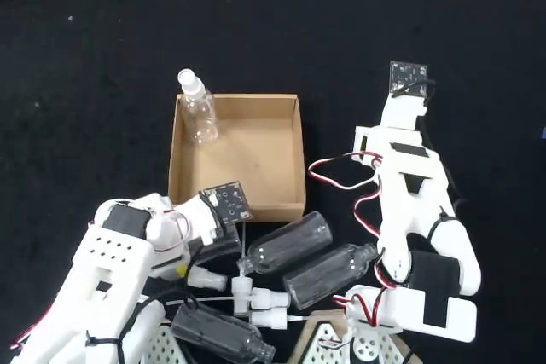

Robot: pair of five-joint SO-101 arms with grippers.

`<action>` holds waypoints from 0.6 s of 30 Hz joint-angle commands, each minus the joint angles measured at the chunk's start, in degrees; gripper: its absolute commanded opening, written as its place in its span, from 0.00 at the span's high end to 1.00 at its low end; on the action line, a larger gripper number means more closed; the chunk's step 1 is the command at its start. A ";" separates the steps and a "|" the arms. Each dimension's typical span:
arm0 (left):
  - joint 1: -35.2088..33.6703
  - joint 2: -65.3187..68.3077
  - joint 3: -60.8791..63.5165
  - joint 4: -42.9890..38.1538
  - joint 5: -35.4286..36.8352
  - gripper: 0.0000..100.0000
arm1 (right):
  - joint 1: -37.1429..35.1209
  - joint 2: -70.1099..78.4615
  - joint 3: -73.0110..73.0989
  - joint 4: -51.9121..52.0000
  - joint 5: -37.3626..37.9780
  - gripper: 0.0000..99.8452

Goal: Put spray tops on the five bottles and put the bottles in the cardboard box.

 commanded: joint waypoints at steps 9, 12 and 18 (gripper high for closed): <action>0.48 -0.62 -10.68 13.36 -0.35 0.90 | 0.79 -0.40 -3.21 -0.35 0.00 0.81; -0.92 -0.62 -15.08 17.76 -0.44 0.90 | 0.79 -0.40 -3.21 -0.35 0.00 0.81; -8.31 -0.26 -23.34 24.62 -3.43 0.91 | 0.79 -0.40 -3.21 -0.35 0.00 0.81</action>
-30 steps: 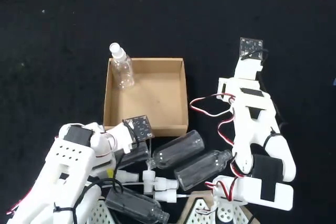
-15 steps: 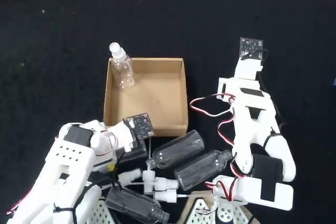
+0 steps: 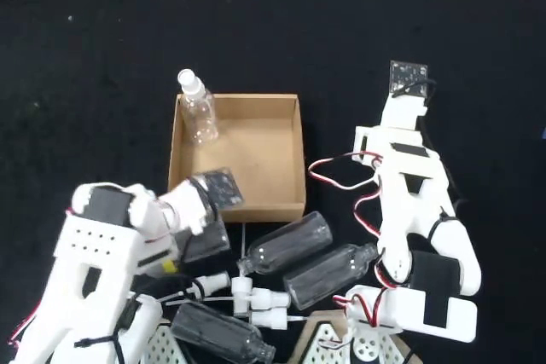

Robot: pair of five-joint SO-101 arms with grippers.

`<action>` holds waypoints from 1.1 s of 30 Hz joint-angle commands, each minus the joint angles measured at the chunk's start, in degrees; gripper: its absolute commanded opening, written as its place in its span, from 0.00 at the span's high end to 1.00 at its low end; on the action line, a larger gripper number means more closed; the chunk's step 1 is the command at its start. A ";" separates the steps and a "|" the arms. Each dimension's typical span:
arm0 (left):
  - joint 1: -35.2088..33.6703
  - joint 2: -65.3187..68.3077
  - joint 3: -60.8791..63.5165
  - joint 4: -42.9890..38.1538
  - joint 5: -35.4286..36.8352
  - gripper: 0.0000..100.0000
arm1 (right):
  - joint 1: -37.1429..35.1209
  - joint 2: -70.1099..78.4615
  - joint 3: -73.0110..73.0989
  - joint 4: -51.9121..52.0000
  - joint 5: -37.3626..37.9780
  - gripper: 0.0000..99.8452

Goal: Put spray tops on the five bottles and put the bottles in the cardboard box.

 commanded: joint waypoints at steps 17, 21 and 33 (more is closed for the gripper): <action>-38.90 0.09 -10.51 -3.16 -16.62 0.91 | 0.79 -0.40 -3.12 -0.35 -0.26 0.81; -44.62 0.09 -3.47 -16.18 -2.11 0.91 | 0.79 -0.40 -3.12 -0.35 -0.26 0.81; -54.29 0.09 4.26 -31.30 42.99 0.72 | 0.79 -0.40 -2.95 -0.26 -0.26 0.81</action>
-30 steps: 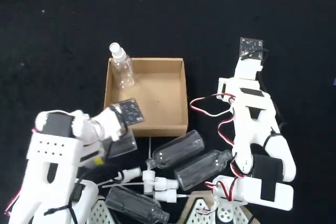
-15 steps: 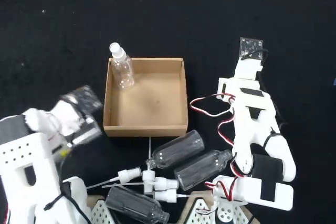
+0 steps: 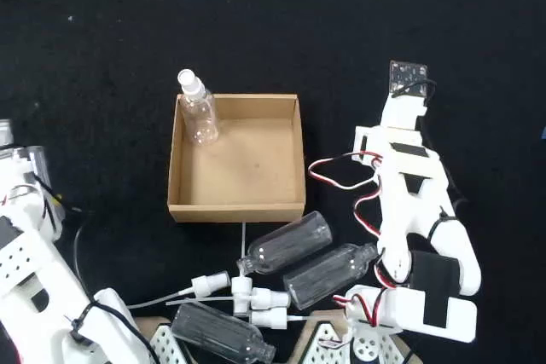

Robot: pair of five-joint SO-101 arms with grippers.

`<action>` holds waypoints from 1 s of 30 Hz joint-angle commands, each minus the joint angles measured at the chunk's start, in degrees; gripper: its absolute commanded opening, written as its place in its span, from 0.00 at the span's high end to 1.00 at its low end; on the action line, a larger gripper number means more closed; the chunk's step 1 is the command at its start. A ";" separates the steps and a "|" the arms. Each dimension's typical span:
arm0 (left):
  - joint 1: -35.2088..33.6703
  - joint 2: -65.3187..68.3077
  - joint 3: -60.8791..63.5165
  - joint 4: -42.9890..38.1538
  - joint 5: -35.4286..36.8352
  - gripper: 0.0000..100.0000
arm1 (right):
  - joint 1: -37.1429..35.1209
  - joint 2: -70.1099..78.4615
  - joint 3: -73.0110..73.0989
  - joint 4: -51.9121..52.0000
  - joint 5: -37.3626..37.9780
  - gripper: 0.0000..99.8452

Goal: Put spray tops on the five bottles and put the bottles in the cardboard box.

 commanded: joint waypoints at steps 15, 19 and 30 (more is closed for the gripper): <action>-0.57 1.76 -14.64 5.45 4.31 0.72 | 0.79 -0.31 -2.95 -0.26 -0.26 0.81; -4.26 14.15 -21.93 5.45 0.79 0.72 | 0.79 -0.31 -2.95 -0.26 -0.35 0.81; -7.25 49.49 -40.75 5.63 -3.43 0.72 | 0.18 -0.31 -2.95 -0.26 -0.18 0.81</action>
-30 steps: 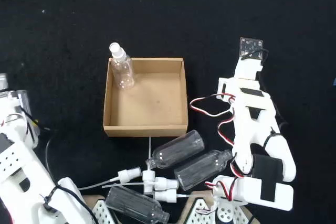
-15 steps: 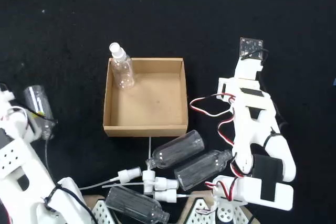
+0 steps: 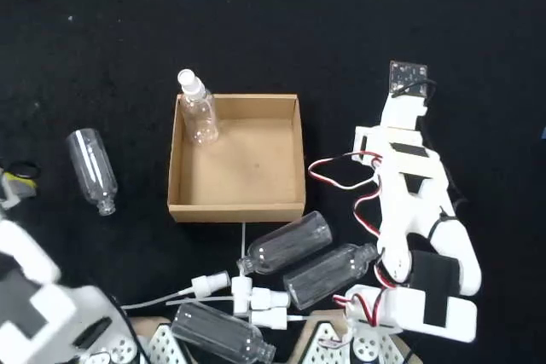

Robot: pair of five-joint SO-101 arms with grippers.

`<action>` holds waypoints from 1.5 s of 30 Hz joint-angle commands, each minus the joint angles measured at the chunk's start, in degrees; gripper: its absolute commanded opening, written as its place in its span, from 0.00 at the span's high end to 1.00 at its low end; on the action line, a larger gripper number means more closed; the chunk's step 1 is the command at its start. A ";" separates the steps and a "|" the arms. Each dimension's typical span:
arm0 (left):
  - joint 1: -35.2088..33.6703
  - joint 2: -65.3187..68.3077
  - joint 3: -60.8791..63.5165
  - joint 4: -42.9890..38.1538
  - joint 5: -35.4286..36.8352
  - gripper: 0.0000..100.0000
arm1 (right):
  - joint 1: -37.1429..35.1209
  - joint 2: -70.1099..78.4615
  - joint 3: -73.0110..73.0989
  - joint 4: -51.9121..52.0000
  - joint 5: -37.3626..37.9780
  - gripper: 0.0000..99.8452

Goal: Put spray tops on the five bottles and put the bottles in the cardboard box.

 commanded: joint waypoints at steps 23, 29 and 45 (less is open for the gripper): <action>19.12 15.91 -25.63 20.92 5.45 0.72 | 0.18 -0.31 -2.95 -0.44 -0.09 0.81; 23.78 16.18 -38.02 20.48 10.55 0.72 | 0.18 -0.31 -2.95 -0.53 -0.09 0.81; 18.86 39.03 -45.67 10.37 24.70 0.72 | 0.18 -0.31 -3.03 -0.62 0.00 0.81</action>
